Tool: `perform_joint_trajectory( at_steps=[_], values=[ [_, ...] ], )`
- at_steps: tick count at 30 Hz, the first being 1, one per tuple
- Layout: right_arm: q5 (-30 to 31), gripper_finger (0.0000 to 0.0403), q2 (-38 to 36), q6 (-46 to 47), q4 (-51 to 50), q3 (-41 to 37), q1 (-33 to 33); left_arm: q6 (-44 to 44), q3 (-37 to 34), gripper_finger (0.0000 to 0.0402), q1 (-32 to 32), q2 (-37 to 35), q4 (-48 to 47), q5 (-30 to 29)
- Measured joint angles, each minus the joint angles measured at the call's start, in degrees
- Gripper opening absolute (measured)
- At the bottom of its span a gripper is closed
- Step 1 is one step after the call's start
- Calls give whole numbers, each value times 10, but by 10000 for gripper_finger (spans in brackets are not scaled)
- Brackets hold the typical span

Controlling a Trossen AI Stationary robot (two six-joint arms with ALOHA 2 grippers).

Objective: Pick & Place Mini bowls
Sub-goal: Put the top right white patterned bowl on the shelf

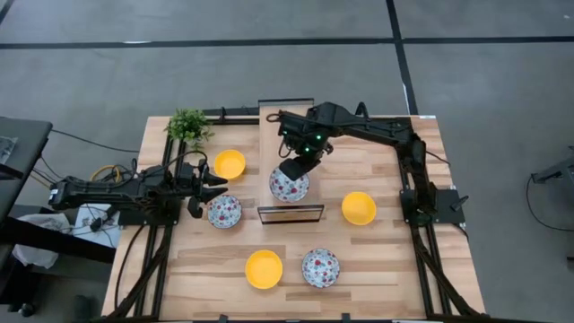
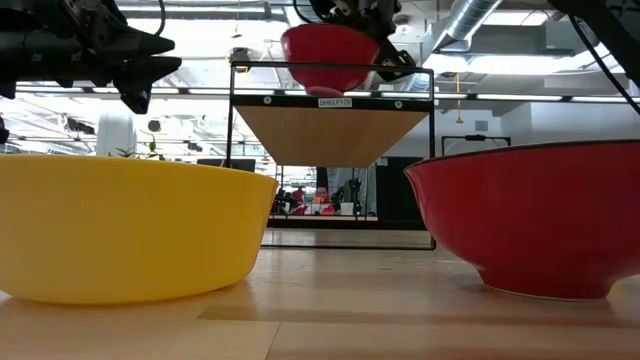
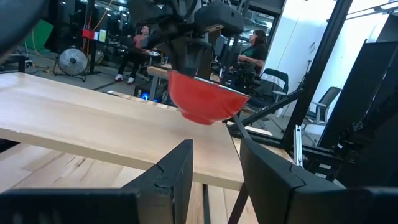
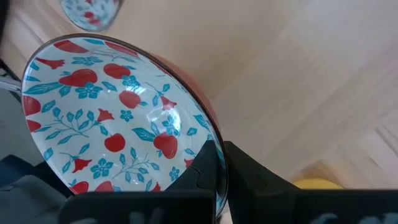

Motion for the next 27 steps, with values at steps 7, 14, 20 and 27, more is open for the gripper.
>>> perform_joint_trajectory(
  at_steps=[7, 14, 20, 27],
  values=[
    [6, 1, 21, -18, -10, 0, -10, 0, 0, 132, 0, 0, 0, 0],
    [-3, 1, 35, -31, -8, -1, -10, 0, 0, 132, 0, 0, 0, 0],
    [-3, 2, 35, -37, -6, 0, -17, 0, 0, 132, 0, 0, 0, 0],
    [-1, 16, 35, -40, -2, 0, -23, 0, 0, 132, 0, 0, 0, 0]
  ],
)
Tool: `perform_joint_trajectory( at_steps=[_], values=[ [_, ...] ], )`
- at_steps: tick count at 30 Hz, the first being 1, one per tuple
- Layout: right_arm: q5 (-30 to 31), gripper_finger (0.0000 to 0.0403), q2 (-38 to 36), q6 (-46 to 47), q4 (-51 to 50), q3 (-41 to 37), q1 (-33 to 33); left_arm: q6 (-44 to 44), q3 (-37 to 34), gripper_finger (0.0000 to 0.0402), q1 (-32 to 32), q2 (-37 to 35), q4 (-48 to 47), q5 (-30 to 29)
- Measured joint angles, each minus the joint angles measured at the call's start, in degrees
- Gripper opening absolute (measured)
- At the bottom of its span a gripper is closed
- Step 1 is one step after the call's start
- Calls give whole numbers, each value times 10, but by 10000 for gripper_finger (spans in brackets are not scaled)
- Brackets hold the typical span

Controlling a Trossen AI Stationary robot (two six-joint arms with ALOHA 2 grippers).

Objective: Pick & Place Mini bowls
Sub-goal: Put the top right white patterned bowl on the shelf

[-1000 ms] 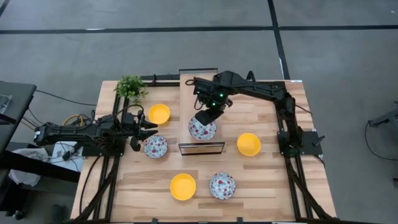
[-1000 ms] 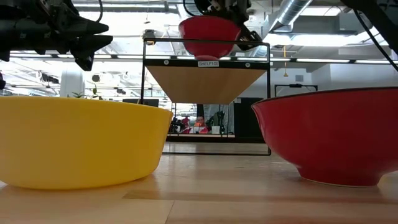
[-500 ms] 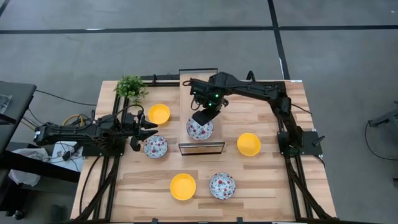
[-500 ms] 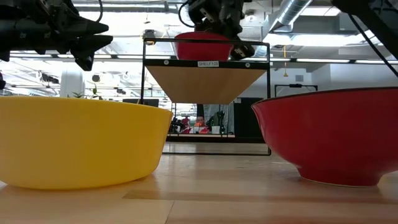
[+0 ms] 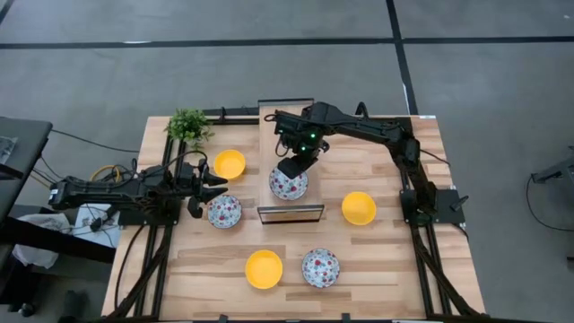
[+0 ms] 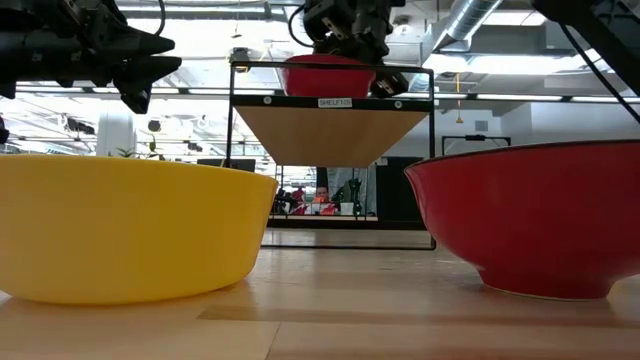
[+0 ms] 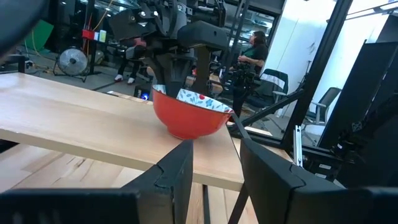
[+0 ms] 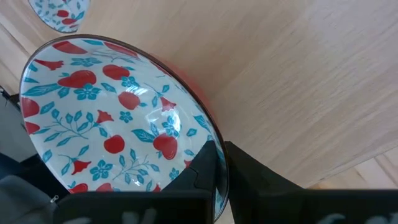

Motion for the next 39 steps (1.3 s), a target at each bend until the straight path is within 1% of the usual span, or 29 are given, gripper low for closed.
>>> perform_joint_trajectory(
  at_steps=[3, 12, 14, 21, 26, 39],
  values=[
    [-1, 21, 0, 0, 0, 0, -3, 0, 0, 132, 0, 0, 0, 0],
    [-8, 19, 0, 0, 0, 0, -3, 0, 0, 132, 0, 0, 0, 0],
    [-17, 25, 0, 0, 0, 0, -3, 0, 0, 132, 0, 0, 0, 0],
    [-19, 57, 0, -4, 0, 1, -6, 0, 0, 132, 0, 0, 0, 0],
    [-19, 69, 0, -5, 0, 1, -6, 0, 0, 132, 0, 0, 0, 0],
    [-19, 72, -2, -5, 0, 1, -17, 0, 0, 132, 0, 0, 0, 0]
  ],
)
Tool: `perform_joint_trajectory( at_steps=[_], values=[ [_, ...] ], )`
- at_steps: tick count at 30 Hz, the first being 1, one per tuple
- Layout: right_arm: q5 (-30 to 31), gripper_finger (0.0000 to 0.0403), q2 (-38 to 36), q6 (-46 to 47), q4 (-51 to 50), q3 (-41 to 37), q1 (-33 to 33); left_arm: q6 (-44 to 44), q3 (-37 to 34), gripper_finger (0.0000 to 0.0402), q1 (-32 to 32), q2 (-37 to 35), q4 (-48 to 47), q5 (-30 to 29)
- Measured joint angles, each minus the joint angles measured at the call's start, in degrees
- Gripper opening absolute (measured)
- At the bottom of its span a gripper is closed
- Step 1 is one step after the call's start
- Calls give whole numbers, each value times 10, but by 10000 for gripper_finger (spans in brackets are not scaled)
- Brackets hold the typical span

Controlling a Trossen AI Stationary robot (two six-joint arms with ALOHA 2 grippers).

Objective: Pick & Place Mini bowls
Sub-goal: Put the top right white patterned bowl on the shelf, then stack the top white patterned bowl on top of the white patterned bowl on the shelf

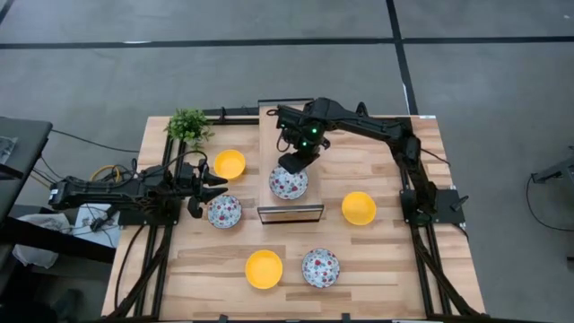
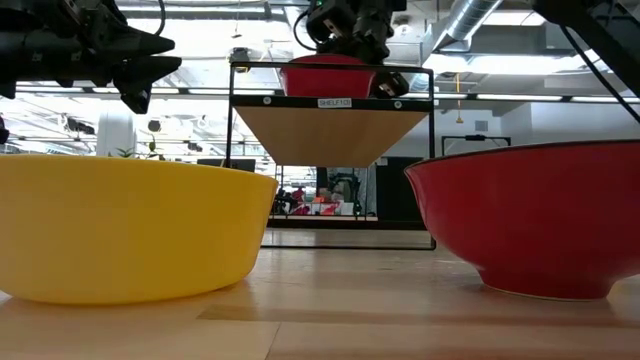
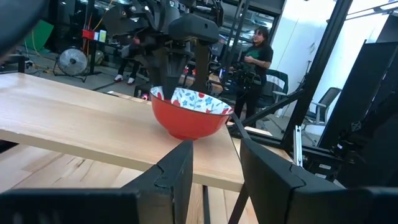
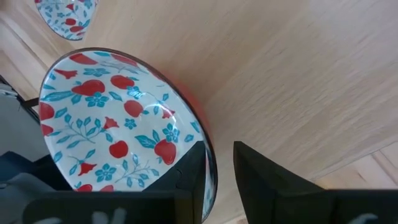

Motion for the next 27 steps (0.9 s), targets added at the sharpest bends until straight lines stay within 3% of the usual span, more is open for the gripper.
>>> perform_joint_trajectory(
  at_steps=[10, 20, 27],
  values=[
    [-32, 72, -3, 0, -4, 30, -8, 0, 0, 132, 0, 0, 0, 0],
    [-8, 72, -3, -14, -22, 98, -21, 0, 0, 132, 0, 0, 2, 0],
    [7, 72, -29, -23, -51, 100, -38, -25, 0, 132, -1, 0, 9, 0]
  ],
)
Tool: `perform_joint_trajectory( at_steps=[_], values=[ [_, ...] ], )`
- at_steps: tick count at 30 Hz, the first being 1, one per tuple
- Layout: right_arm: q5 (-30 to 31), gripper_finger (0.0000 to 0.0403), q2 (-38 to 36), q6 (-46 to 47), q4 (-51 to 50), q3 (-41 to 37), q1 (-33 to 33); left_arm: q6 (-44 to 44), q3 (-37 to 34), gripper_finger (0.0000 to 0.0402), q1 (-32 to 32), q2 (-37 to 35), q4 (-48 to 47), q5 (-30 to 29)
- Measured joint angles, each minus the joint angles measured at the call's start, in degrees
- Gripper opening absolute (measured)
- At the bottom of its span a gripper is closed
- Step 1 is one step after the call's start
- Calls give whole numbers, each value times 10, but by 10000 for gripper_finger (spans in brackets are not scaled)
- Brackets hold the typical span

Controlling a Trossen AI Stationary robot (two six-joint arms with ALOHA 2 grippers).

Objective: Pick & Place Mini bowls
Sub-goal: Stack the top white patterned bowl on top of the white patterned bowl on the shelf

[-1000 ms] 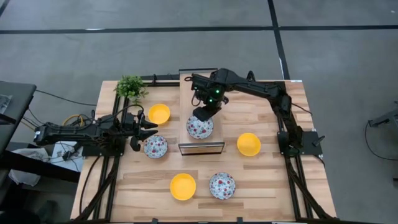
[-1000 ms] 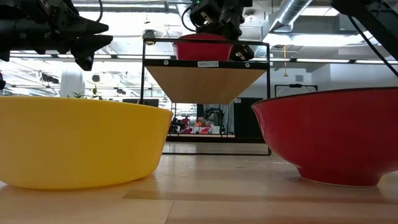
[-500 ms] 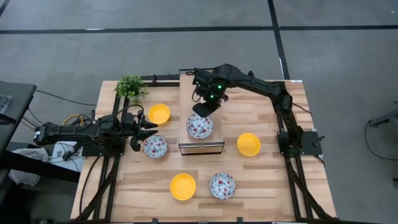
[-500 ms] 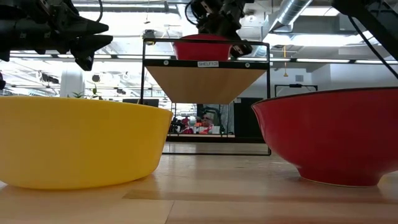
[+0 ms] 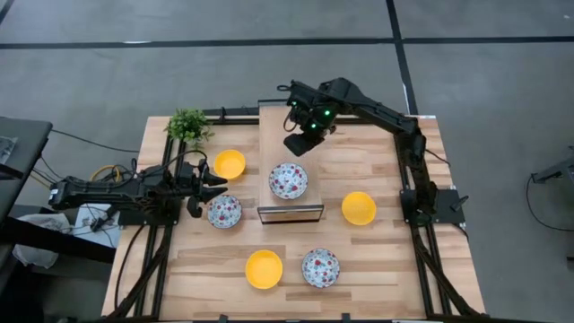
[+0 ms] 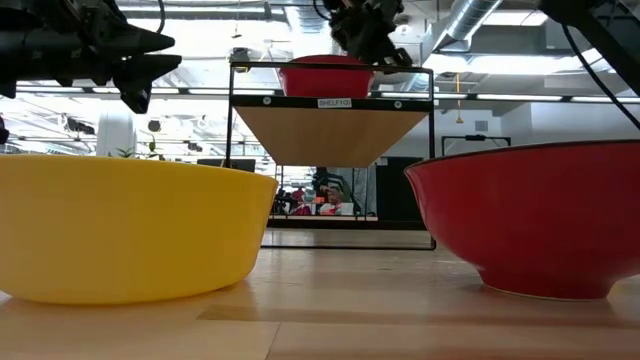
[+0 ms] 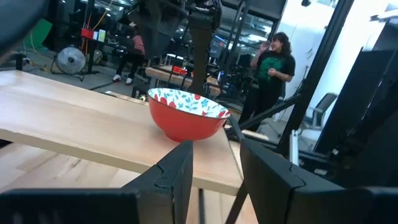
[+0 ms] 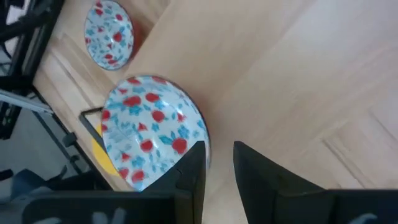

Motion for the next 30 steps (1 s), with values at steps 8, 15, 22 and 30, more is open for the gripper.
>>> perform_joint_trajectory(
  at_steps=[8, 15, 22, 30],
  values=[
    [109, 72, -80, -123, 0, -2, 5, -82, 0, 132, 0, 0, 15, 0],
    [268, 72, -151, -146, 9, -2, 22, -97, 0, 132, 0, 0, 13, 14],
    [269, 72, -190, -177, 17, -2, 44, -96, 0, 132, 0, 0, -2, 44],
    [279, 72, -251, -173, 164, -181, 66, -95, 5, 132, 0, 0, -2, 47]
  ],
)
